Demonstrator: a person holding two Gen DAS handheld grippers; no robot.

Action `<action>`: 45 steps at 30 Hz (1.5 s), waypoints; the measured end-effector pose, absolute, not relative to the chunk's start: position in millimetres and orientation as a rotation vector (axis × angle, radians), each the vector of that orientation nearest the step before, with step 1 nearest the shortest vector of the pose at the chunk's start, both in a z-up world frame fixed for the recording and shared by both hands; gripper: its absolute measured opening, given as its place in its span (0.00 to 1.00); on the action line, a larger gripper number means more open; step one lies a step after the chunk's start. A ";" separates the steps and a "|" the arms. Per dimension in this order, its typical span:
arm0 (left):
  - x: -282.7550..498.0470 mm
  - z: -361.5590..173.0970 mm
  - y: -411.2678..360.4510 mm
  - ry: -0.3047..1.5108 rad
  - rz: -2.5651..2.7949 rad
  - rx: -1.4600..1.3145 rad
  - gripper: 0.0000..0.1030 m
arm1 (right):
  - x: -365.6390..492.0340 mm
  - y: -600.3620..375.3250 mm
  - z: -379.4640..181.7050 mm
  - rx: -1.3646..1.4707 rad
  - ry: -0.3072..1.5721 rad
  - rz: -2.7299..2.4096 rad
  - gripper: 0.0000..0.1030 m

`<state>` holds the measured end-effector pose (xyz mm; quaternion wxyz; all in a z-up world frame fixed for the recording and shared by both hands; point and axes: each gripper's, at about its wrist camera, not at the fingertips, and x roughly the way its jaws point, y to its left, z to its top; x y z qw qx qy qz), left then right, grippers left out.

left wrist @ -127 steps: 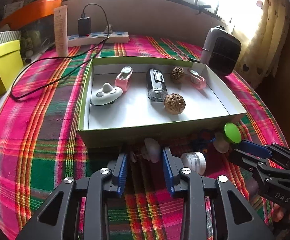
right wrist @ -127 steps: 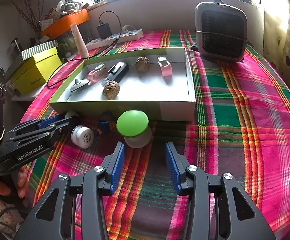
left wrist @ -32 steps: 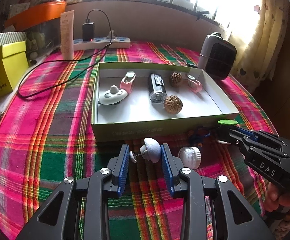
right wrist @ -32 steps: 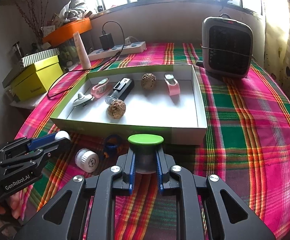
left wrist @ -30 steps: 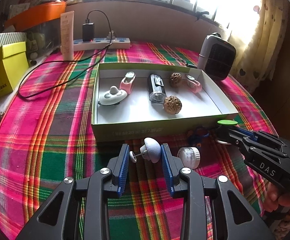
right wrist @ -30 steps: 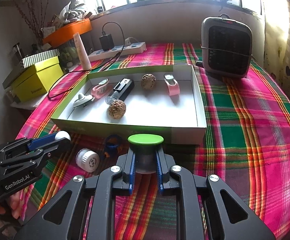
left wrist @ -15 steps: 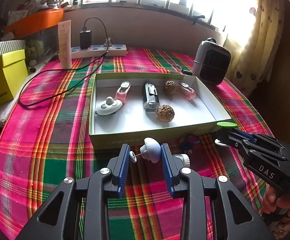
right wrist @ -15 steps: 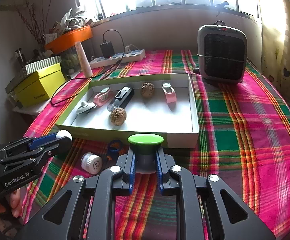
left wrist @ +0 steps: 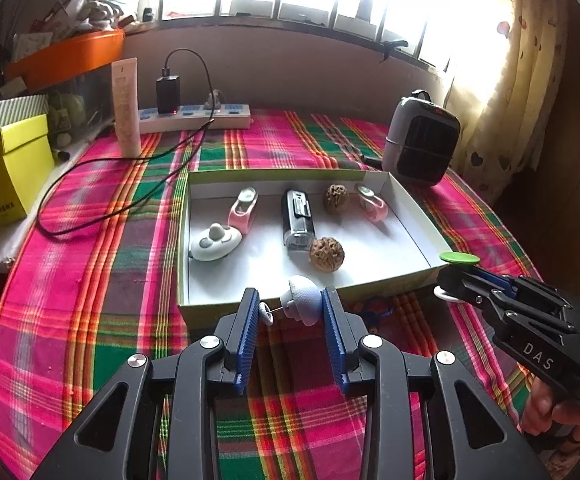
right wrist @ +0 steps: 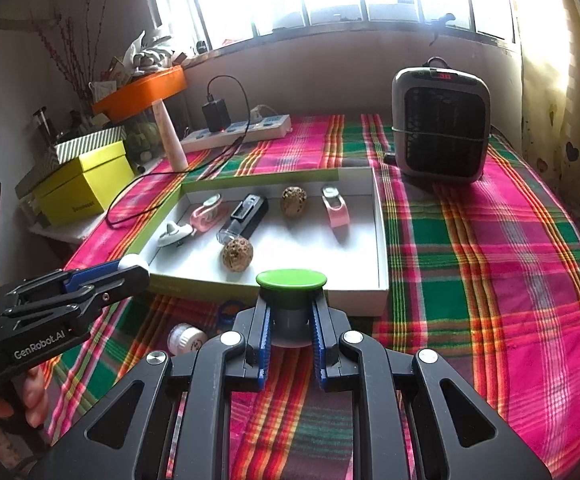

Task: Organize objects
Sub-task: 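Carry white knob in left tool and green mushroom in right tool into box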

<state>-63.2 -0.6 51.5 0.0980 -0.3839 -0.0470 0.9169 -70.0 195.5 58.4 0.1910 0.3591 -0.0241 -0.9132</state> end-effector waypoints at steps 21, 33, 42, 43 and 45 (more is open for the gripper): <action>-107.7 51.3 -3.5 -0.134 2.726 -1.151 0.29 | -121.1 186.6 61.5 1.008 -0.029 -2.575 0.18; -139.6 35.5 -1.2 -0.119 2.712 -1.214 0.29 | -149.5 189.7 45.2 1.072 -0.044 -2.559 0.18; -152.1 28.0 1.1 -0.109 2.704 -1.243 0.29 | -160.6 187.9 37.0 1.101 -0.030 -2.558 0.18; -152.9 27.0 1.6 -0.108 2.702 -1.246 0.29 | -161.2 187.6 36.0 1.111 -0.026 -2.558 0.18; -154.2 24.8 2.4 -0.105 2.693 -1.257 0.29 | -162.2 188.0 34.7 1.119 -0.027 -2.553 0.18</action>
